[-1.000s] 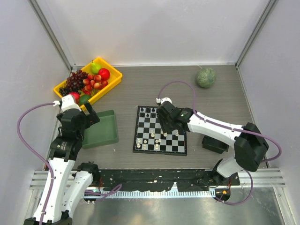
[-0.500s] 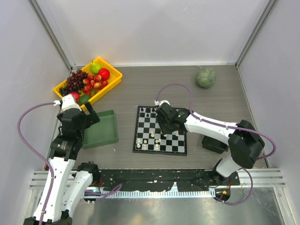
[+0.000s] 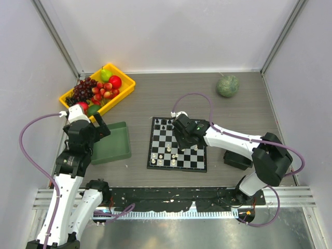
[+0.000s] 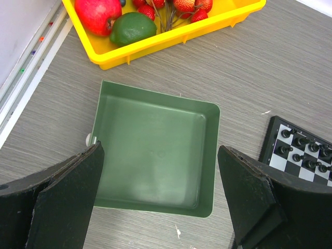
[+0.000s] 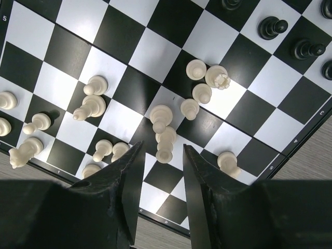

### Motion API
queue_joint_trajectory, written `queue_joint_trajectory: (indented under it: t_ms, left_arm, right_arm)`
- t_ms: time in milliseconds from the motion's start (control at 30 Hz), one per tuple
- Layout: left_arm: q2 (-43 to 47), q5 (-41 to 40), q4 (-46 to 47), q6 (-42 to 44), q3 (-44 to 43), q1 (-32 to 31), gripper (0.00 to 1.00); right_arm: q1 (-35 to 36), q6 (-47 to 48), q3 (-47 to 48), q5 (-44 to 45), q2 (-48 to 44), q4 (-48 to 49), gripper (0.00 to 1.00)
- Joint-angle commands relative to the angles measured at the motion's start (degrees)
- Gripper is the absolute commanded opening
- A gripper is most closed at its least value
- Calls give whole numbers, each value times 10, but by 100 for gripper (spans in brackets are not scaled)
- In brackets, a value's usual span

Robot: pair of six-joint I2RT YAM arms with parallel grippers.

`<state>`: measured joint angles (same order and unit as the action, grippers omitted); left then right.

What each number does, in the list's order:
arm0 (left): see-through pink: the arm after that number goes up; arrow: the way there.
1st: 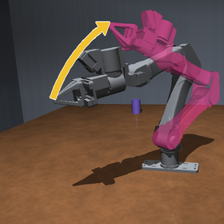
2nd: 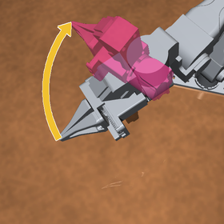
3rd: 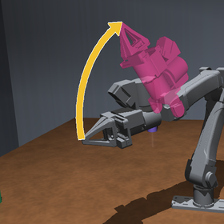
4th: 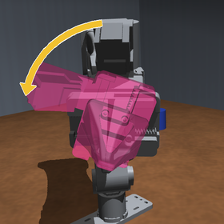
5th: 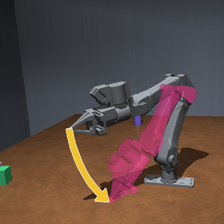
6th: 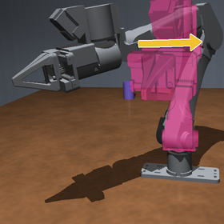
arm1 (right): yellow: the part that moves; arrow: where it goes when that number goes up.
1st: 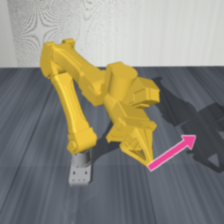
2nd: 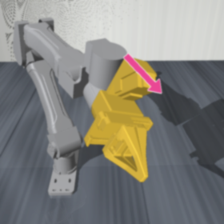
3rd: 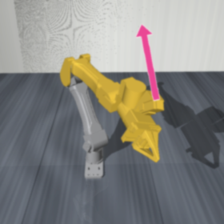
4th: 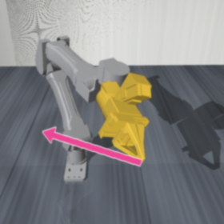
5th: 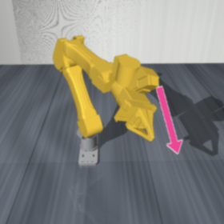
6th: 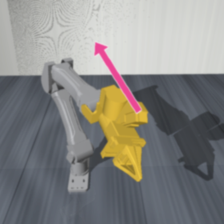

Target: Set up the chess pieces on the board

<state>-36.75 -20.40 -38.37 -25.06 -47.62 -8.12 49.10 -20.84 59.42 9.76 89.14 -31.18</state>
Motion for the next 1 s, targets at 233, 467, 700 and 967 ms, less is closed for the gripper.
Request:
queue_joint_trajectory:
  t_ms: [233, 467, 700, 967]
  left_arm:
    - [-2, 5, 37, 0, 2, 3, 99]
    - [5, -11, 27, 5, -1, 3, 99]
    - [-2, -7, 29, 5, -2, 3, 99]
    - [1, -10, 28, 8, -4, 3, 99]
  right_arm:
    - [41, 17, 56, 18, -6, 24, 41]
    - [55, 8, 89, 1, 36, 24, 42]
    - [57, 4, 104, -20, 61, 24, 40]
    - [61, -3, 115, -25, 92, 29, 38]
